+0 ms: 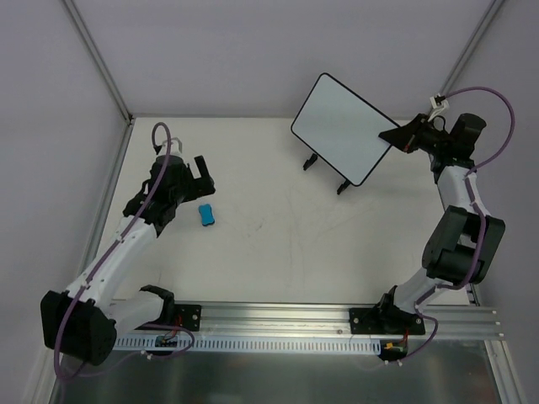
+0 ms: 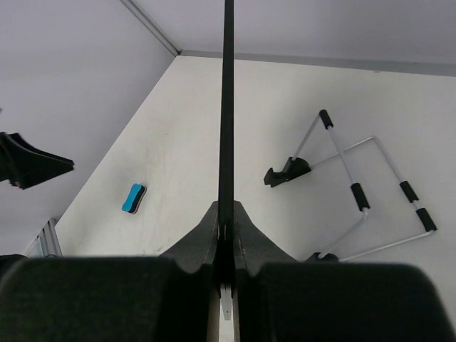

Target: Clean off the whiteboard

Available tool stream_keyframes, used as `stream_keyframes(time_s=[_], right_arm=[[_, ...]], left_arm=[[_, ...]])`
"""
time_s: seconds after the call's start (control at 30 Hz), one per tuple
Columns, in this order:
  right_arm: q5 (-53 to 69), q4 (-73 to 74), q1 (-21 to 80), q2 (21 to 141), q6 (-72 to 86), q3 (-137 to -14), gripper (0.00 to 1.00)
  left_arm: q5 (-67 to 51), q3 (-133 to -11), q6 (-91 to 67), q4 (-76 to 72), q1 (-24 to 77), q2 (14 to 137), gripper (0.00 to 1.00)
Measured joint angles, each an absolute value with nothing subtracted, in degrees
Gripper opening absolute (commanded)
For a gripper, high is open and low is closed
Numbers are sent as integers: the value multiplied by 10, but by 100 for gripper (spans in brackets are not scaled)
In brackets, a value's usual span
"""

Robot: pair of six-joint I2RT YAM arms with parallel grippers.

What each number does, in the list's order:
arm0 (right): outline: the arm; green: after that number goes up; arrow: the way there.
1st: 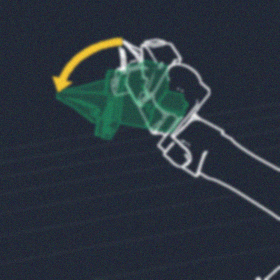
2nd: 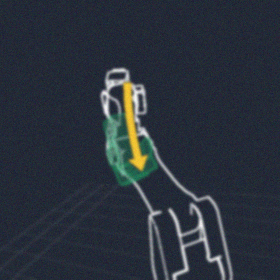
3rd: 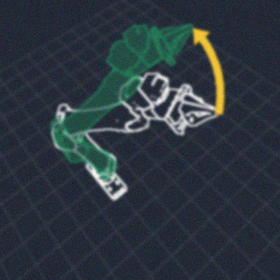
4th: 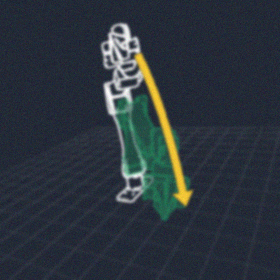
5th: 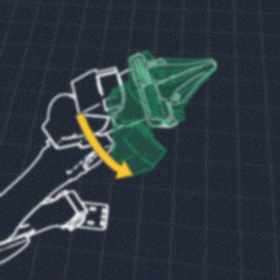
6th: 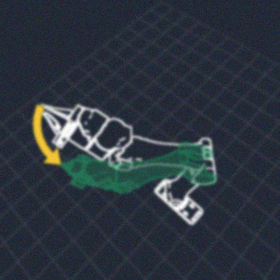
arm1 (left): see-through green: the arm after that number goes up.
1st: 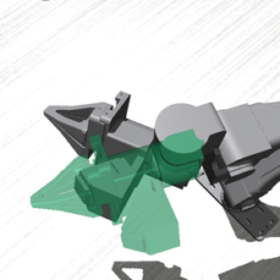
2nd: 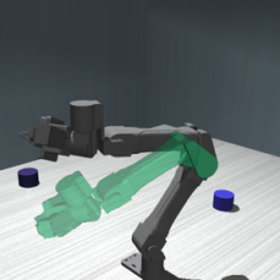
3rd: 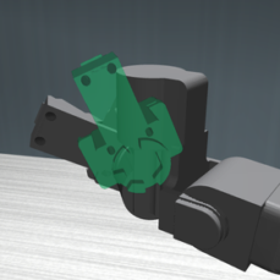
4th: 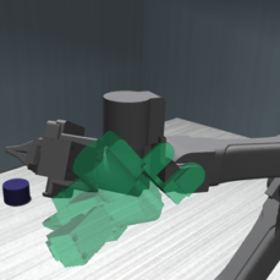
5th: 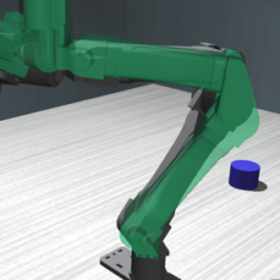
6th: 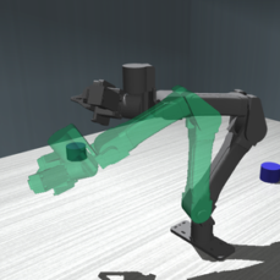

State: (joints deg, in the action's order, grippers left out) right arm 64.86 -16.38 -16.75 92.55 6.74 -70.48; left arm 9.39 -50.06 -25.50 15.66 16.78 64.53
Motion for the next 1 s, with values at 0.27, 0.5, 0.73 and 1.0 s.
stream_keyframes(time_s=[0.27,0.5,0.73,1.0], right_arm=[[687,-164,-209,1009,39,-744,0],[703,-130,-219,1062,-9,-788,0],[708,-61,-220,1101,-90,-825,0],[741,-57,-222,1143,-113,-851,0]], left_arm=[[189,-420,-199,161,168,493,99],[246,-319,-195,183,168,407,99],[271,-312,-184,178,168,393,99],[275,-311,-183,178,168,422,99]])
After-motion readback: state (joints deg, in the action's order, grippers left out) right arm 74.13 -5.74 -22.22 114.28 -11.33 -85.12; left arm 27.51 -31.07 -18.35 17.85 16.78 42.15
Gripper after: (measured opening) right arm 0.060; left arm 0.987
